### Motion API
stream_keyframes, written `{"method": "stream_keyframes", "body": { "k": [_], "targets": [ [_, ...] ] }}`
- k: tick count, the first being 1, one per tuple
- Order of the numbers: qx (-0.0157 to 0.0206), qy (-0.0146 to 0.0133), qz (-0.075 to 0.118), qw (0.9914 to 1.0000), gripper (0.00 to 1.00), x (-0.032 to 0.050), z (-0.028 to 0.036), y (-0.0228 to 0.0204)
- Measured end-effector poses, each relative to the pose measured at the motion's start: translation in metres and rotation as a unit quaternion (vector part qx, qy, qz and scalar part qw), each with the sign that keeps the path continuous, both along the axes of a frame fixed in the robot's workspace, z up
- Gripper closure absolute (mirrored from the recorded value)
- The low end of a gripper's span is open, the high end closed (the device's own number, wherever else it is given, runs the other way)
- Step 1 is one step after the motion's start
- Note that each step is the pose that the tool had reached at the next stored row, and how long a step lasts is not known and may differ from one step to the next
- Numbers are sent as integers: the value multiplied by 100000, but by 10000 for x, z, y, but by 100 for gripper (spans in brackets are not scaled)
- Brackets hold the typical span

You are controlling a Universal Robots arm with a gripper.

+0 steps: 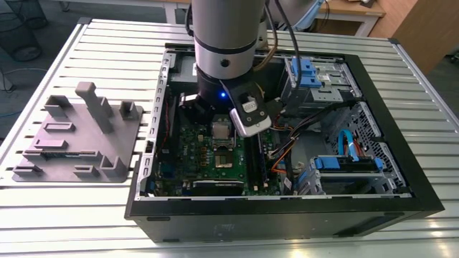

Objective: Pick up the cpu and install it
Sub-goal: 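Pick up the cpu and move it towards the insertion slot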

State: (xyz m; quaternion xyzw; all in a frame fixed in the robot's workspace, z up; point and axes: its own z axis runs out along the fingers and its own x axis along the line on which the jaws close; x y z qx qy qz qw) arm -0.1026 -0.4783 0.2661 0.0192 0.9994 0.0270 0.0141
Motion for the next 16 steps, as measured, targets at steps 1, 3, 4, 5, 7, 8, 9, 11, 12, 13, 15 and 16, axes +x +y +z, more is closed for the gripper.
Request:
{"method": "stream_keyframes", "body": {
  "k": [1,3,4,5,7,8,9,11,12,13,15,16],
  "targets": [
    [-3,3,3,100000,53,3,-13,-3],
    [-5,3,2,100000,53,12,-39,-8],
    [-1,1,1,100000,53,16,-54,-12],
    [-1,2,-1,100000,53,20,-68,-17],
    [-8,4,0,100000,53,26,-94,-28],
    [-12,9,0,100000,53,27,-106,-34],
    [-12,6,-3,100000,53,27,-117,-39],
    [-7,5,-5,100000,53,27,-136,-46],
    [-5,4,0,100000,53,27,-146,-51],
    [1,1,0,100000,53,27,-158,-54],
    [1,-1,-2,100000,53,27,-182,-61],
    [-5,3,-2,100000,53,28,-195,-65]
  ]
}}
